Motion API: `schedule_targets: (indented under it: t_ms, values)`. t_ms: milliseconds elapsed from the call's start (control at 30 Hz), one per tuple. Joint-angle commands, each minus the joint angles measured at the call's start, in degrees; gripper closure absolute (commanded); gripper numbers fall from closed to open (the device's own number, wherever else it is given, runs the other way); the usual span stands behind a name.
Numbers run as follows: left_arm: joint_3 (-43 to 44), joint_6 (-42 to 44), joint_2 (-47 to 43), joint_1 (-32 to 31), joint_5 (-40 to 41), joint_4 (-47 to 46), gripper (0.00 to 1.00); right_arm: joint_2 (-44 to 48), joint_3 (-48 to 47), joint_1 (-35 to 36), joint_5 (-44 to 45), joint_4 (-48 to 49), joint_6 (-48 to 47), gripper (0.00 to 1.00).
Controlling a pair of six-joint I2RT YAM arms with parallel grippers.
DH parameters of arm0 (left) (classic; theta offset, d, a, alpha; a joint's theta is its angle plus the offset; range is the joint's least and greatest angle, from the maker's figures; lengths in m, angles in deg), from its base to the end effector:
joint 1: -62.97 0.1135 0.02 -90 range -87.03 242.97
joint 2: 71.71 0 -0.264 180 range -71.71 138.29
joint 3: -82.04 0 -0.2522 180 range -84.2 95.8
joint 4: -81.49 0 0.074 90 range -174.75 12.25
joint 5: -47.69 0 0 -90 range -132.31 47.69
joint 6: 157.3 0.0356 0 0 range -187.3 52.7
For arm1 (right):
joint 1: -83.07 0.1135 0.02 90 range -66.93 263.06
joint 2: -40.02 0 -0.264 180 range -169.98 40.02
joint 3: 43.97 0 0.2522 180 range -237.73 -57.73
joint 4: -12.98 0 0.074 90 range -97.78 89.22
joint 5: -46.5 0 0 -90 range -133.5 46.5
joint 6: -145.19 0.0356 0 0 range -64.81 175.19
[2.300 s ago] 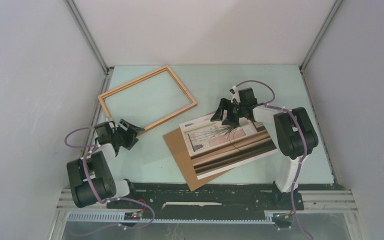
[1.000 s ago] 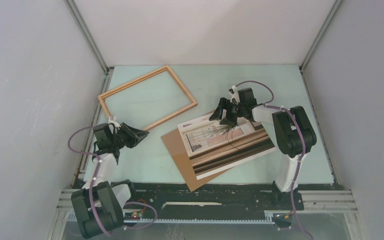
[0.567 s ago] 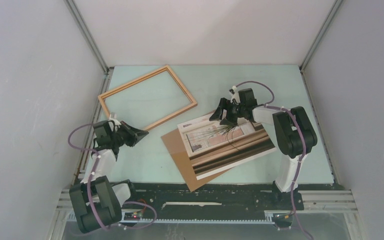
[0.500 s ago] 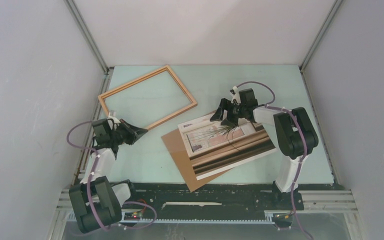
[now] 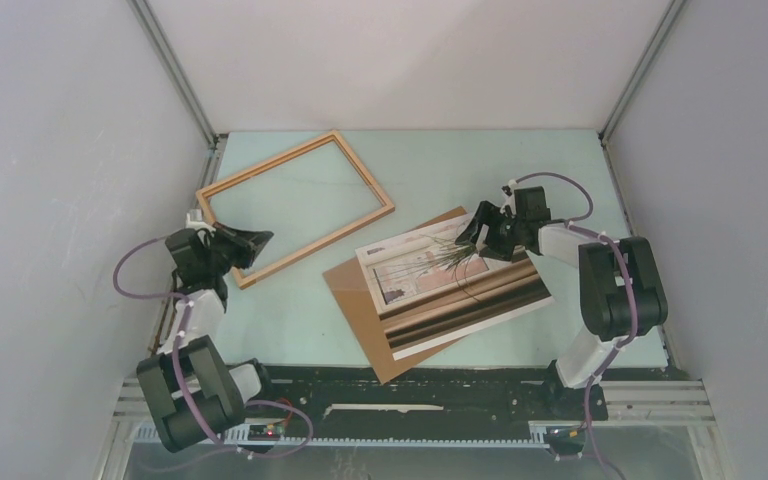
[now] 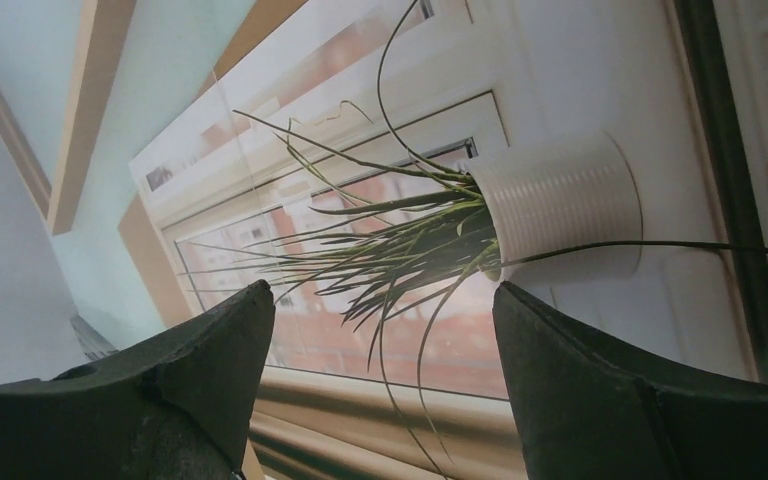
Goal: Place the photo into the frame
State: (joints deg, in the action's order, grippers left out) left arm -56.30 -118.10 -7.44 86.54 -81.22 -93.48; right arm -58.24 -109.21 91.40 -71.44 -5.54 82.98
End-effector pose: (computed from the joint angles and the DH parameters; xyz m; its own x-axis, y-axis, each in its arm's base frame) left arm 0.2182 0.0708 0.2072 -0.4228 -0.8424 -0.3341 -0.2038 0.4476 -0.8707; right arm 0.3290 0.0650 0.1548 -0.8795 0.2875 -0.3792 -0.0071 0.7888 0.6146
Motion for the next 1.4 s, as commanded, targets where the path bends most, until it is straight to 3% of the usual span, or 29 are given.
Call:
schedule_targets:
  t_ms: [0,267,667,1000,1200,1367]
  values:
    - [0.31,-8.59,0.84,1.47,1.2,-14.03,1.0,2.11,1.12,0.2,2.28,0.52,-0.36,0.12]
    - [-0.12,-20.93,2.56,3.8,-1.01,-25.26,1.0,0.88,1.12,0.27,1.47,1.3,0.06,0.12]
    - [1.23,-21.47,2.71,5.93,4.54,-27.84,1.0,0.34,1.12,0.47,1.06,1.53,0.11,0.12]
    - [-0.98,-25.77,9.32,6.34,8.97,-40.95,1.0,-0.68,1.12,0.87,0.7,2.1,0.41,0.12]
    - [0.61,-27.29,16.05,6.3,5.06,-50.73,1.0,-1.1,1.12,0.89,0.55,2.39,0.5,0.12]
    - [0.24,-23.28,16.97,6.32,4.0,-50.36,1.0,-1.49,1.12,1.06,0.38,2.69,0.55,0.12]
